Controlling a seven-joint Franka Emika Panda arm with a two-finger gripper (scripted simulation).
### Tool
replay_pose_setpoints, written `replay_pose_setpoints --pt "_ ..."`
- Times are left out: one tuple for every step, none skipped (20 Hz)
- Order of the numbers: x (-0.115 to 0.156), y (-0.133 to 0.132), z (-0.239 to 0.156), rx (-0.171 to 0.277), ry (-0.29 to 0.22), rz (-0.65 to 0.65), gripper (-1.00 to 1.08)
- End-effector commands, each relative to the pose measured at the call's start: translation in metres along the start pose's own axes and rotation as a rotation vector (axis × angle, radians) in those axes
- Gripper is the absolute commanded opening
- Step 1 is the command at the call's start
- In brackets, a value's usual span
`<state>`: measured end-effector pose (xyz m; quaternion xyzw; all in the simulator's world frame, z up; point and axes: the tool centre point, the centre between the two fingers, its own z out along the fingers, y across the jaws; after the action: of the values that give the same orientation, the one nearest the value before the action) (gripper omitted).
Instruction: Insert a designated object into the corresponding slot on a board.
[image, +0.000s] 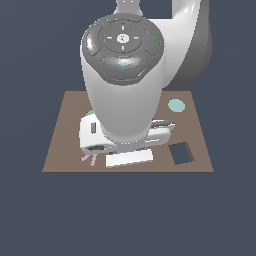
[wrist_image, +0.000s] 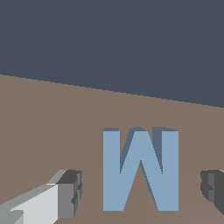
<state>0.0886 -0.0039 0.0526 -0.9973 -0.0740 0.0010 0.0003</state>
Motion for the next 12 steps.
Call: replay_pose_setpoints --pt "0.003 0.001 0.002 -0.001 0.002 -0.004 1.0" --pt "0.004 0.001 0.002 -0.001 0.002 -0.004 1.0" --pt "0.004 0.001 0.003 -0.001 0.002 -0.005 1.0" --pt "0.004 0.001 0.003 -0.001 0.002 -0.005 1.0" --pt "0.003 0.001 0.003 -0.001 0.001 -0.004 1.0" --pt "0.003 0.001 0.003 -0.001 0.001 -0.004 1.0" --pt "0.003 0.001 0.004 -0.001 0.001 -0.004 1.0" --pt "0.003 0.001 0.006 -0.001 0.001 -0.004 1.0" --pt "0.004 0.001 0.009 -0.001 0.001 -0.004 1.0" --pt "0.004 0.001 0.013 -0.001 0.002 -0.004 1.0" --pt "0.004 0.001 0.016 -0.001 0.002 -0.004 1.0" --pt "0.004 0.001 0.019 -0.001 0.002 -0.004 1.0"
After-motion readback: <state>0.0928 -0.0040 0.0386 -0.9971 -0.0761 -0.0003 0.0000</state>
